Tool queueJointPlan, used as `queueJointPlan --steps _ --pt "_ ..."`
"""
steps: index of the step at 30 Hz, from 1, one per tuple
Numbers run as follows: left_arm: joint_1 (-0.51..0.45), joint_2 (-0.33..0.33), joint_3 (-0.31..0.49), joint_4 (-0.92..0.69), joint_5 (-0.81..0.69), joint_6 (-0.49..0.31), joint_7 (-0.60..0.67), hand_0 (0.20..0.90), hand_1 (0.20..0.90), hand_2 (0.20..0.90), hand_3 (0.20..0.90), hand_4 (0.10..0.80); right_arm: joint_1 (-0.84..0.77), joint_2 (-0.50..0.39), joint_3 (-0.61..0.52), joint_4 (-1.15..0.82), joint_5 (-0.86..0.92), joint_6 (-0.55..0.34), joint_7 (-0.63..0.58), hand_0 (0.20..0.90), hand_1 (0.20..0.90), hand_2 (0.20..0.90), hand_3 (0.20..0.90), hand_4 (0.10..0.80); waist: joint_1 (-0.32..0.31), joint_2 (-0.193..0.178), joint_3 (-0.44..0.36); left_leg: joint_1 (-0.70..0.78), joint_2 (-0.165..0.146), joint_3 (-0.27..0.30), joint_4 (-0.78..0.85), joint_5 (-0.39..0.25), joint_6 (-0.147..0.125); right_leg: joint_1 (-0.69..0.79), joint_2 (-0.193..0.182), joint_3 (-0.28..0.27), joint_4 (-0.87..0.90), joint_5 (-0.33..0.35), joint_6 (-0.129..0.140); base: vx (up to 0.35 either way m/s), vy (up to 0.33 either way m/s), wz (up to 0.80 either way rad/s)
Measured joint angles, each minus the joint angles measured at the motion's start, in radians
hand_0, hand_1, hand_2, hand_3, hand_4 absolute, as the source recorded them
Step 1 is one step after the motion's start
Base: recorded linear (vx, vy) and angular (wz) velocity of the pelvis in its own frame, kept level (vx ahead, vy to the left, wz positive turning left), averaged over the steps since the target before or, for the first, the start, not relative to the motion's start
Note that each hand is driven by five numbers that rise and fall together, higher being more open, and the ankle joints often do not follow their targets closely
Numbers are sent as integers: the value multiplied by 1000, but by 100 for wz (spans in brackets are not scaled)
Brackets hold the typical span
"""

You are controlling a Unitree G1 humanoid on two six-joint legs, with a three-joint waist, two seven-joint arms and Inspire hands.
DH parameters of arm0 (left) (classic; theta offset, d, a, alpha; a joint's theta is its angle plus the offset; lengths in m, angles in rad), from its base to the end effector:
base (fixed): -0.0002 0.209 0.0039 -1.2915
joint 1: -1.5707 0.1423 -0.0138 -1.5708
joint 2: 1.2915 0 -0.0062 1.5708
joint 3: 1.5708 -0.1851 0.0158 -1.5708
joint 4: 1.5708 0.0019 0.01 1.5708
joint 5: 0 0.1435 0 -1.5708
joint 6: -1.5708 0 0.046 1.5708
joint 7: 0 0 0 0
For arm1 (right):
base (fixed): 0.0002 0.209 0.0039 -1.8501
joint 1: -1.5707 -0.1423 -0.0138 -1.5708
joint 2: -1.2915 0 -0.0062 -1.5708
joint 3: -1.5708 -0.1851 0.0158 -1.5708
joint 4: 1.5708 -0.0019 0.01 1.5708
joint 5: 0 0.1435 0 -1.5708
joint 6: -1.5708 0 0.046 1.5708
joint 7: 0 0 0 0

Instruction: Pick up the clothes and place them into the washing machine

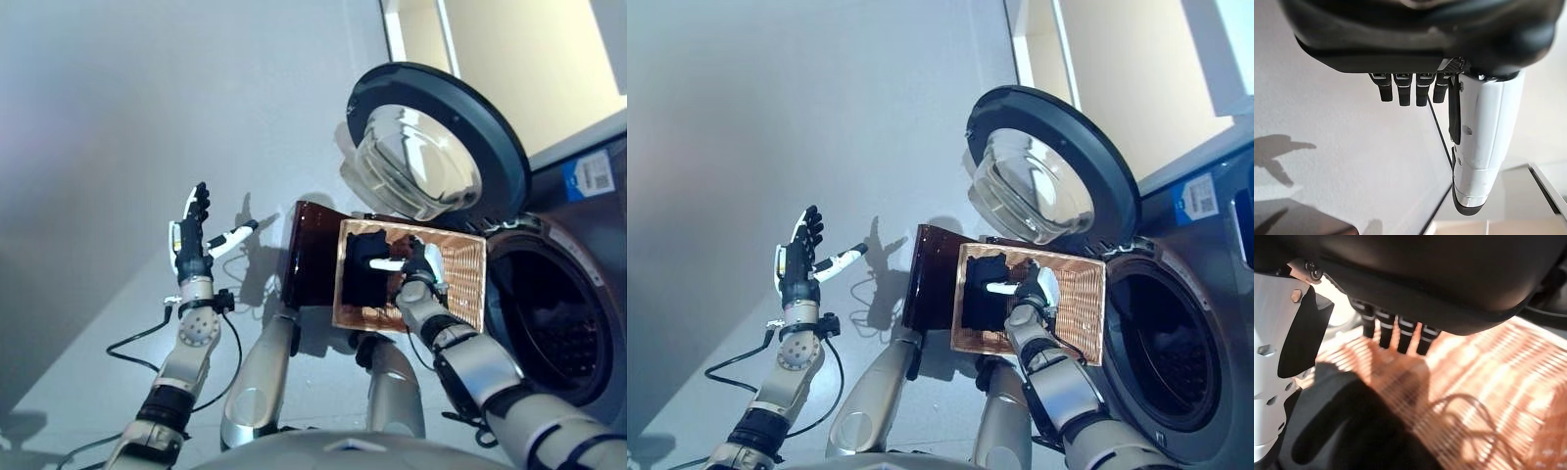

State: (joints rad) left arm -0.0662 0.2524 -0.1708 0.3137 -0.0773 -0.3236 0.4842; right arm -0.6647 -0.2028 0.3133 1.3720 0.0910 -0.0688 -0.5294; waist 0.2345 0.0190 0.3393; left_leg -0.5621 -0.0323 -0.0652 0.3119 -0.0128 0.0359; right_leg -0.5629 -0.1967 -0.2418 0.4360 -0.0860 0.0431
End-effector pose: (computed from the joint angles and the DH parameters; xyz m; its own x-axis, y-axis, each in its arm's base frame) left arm 0.2130 0.1732 0.0108 0.9438 0.3090 0.1171 -0.3242 0.9345 0.1471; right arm 0.2763 -0.1794 -0.0255 0.7981 -0.4804 -0.3638 0.1981 0.7793 -0.5945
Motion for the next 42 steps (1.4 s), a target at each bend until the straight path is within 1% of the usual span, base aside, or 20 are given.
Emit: queueJointPlan --steps 6,7,9,11,16,17,22,27,30,31,34,37,41,42 --pt "1 -6 0 -4 -4 -10 5 900 900 900 900 800 -25 -2 -12 21 12 0 -27 900 900 900 900 800 28 0 10 -71 -16 -45 26 6 -5 -47 -18 -44 34 -19 -2 48 -25 25" --pt "2 -6 0 -5 -10 -10 8 900 900 900 900 800 -25 -1 -12 22 19 0 -38 900 900 900 900 800 29 -2 11 -76 -17 -51 29 -2 -10 -46 -19 -48 35 -26 0 125 -61 24" --pt "3 -8 0 -11 -18 -11 13 900 900 900 900 800 -25 -4 -12 40 20 -1 -50 900 900 900 900 800 35 -9 15 -89 -26 -68 36 -2 -12 -52 -27 -57 51 -36 2 17 0 28" --pt "-4 -7 0 -33 -18 -11 19 900 900 900 900 800 -33 -14 -13 39 20 -9 -69 900 900 900 900 800 37 -15 20 -117 -34 -77 38 6 -15 -78 -35 -67 65 -44 -4 12 16 25" --pt "-17 -8 -1 -42 -16 -11 30 900 900 900 900 800 -43 -24 -31 67 33 -20 -86 900 900 900 900 800 58 -15 25 -144 -39 -82 35 13 -14 -98 -43 -78 72 -49 -6 30 26 10" --pt "-24 -8 -1 -42 -15 -11 39 900 900 900 900 800 -48 -27 -38 69 35 -20 -93 900 900 900 900 800 58 -16 25 -153 -42 -82 38 14 -15 -110 -52 -80 84 -57 -5 37 31 20" --pt "-23 -7 -6 -43 -13 -11 48 900 900 900 900 800 -49 -32 -47 69 34 -18 -108 900 900 900 900 800 59 -15 25 -164 -51 -85 48 15 -12 -114 -63 -85 89 -61 -1 36 25 9" --pt "-24 -7 -6 -43 -13 -11 49 900 900 900 900 800 -45 -21 -31 68 -2 2 -128 900 900 900 900 800 59 -15 25 -162 -52 -86 46 16 -11 -110 -63 -86 82 -59 2 0 0 0" --pt "-24 -7 -7 -43 -12 -11 49 900 900 900 900 800 -41 -22 -29 68 -26 5 -129 900 900 900 900 800 59 -15 25 -159 -52 -87 46 20 -6 -107 -61 -87 83 -58 3 31 -10 0" --pt "-24 -7 -7 -43 -12 -11 49 900 900 900 900 800 -33 -20 -27 61 -27 6 -129 900 900 900 900 800 59 -15 25 -154 -51 -88 47 22 -2 -101 -61 -88 83 -58 4 33 -22 2" --pt "-20 -7 -8 -42 -9 -11 49 900 900 900 900 800 4 -12 3 57 -48 17 -126 900 900 900 900 800 59 -16 24 -115 -51 -101 36 23 -3 -54 -58 -101 68 -57 5 11 -18 9" --pt "-12 -6 -8 -42 -5 -11 49 900 900 900 900 800 22 3 11 57 -70 24 -123 900 900 900 900 800 58 -16 23 -89 -50 -104 18 22 -11 -31 -54 -101 54 -57 4 2 -7 2" --pt "-4 -5 -25 -42 -1 -10 48 900 900 900 900 800 41 32 29 55 -84 25 -102 900 900 900 900 800 58 -17 23 -86 -47 -108 11 28 -9 -23 -49 -103 43 -52 9 2 -9 3" --pt "4 -5 -37 -42 0 -10 46 900 900 900 900 800 49 46 31 48 -86 24 -102 900 900 900 900 800 59 -19 22 -80 -47 -109 0 34 -6 -17 -47 -104 32 -48 14 0 0 0"
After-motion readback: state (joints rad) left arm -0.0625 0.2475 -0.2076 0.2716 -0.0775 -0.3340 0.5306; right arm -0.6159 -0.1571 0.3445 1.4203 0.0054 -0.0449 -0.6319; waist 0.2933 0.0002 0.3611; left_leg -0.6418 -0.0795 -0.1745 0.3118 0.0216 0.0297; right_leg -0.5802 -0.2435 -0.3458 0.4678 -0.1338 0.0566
